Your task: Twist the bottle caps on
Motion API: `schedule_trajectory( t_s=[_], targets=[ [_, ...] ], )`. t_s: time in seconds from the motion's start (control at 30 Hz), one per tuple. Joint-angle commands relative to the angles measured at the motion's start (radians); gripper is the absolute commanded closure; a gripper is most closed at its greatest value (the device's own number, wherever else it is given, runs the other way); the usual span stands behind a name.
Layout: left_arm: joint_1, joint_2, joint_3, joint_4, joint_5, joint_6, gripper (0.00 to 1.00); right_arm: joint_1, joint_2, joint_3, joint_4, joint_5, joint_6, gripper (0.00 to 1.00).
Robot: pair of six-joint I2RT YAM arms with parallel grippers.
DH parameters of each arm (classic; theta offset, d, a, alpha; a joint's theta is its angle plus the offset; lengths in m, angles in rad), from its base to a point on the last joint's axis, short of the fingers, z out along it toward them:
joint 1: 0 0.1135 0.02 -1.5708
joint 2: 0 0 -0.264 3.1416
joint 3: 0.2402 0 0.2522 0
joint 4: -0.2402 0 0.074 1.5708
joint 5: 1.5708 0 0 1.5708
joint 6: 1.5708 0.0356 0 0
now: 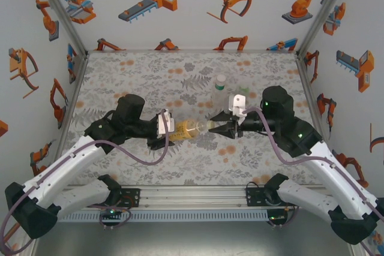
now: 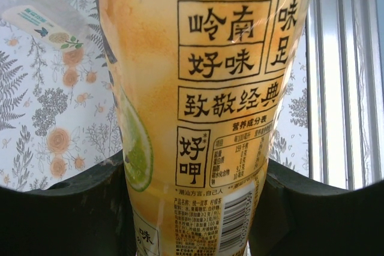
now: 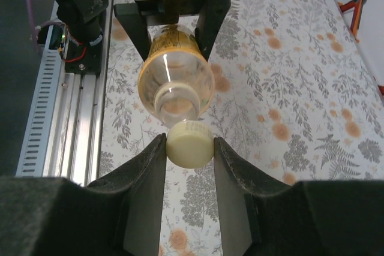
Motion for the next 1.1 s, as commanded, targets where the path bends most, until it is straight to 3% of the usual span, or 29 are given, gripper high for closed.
schedule_trajectory(
  t_s=[0.0, 0.53, 1.07],
  targets=[
    [-0.009, 0.000, 0.019, -0.029, -0.002, 0.041, 1.00, -0.002, 0.015, 0.036, -0.008, -0.074, -0.056, 0.85],
    [-0.015, 0.010, 0.024, -0.031, 0.008, 0.041, 1.00, 0.013, 0.073, 0.062, -0.021, -0.158, -0.056, 0.86],
    [-0.016, 0.013, 0.032, -0.032, 0.019, 0.031, 1.00, 0.033, 0.102, 0.085, -0.060, -0.069, -0.063, 0.88]
  ],
)
